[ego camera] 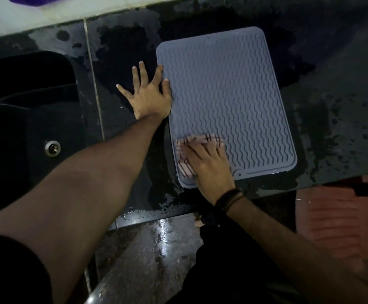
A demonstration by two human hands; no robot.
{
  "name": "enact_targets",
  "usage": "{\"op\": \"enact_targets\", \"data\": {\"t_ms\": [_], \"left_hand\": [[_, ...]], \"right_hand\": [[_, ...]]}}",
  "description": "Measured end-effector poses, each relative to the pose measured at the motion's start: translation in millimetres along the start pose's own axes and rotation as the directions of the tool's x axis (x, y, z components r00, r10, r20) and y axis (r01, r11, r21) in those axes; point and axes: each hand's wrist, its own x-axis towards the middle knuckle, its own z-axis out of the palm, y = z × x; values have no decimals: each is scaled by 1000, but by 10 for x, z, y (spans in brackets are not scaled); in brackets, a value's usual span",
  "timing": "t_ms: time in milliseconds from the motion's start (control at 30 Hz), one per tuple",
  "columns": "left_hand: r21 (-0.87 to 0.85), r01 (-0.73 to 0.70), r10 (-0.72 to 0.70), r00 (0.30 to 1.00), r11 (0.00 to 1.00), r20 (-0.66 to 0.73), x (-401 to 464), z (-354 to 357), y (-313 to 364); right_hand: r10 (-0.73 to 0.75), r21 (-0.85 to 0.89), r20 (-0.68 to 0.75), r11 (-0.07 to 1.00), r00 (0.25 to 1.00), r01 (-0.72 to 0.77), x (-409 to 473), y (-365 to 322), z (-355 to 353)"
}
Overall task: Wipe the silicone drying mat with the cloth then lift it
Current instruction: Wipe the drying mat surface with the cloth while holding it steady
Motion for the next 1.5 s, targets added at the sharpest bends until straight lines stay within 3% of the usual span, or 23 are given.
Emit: {"op": "enact_targets", "data": {"t_ms": [233, 333, 433, 500, 667, 833, 1067, 1267, 1400, 1500], "left_hand": [[-10, -11, 11, 1000, 1000, 3, -16, -5, -1], [-7, -24, 24, 1000, 1000, -1, 2, -12, -2], [-1, -64, 64, 998, 998, 11, 5, -21, -10], [1, -79, 79, 997, 997, 18, 2, -32, -8], [17, -47, 47, 999, 999, 8, 1, -21, 12], [33, -16, 16, 1000, 999, -2, 11, 6, 10], [21, -13, 13, 1000, 1000, -8, 9, 3, 19], [16, -16, 16, 1000, 1000, -11, 15, -10, 24], [28, -13, 14, 1000, 1000, -11, 11, -12, 24], [22, -12, 12, 1000, 1000, -13, 23, 2, 23]], "right_hand": [[-108, 53, 100, 993, 989, 103, -509, 57, -174], [-100, 76, -3, 992, 995, 100, -278, 169, -403], [23, 110, -193, 994, 981, -1, 252, 264, -594], [74, 90, -224, 994, 972, -55, 632, 296, -594], [52, -37, 15, 998, 999, -51, 924, 311, -198], [43, -19, -16, 999, 999, -44, 440, 263, -53], [-37, 32, 133, 999, 990, 33, -404, 200, -186], [39, 149, -75, 988, 996, -28, 30, 85, -335], [-49, 60, 101, 997, 994, 43, 343, -73, -167], [-55, -8, 146, 998, 988, 57, 257, -82, -23]]}}
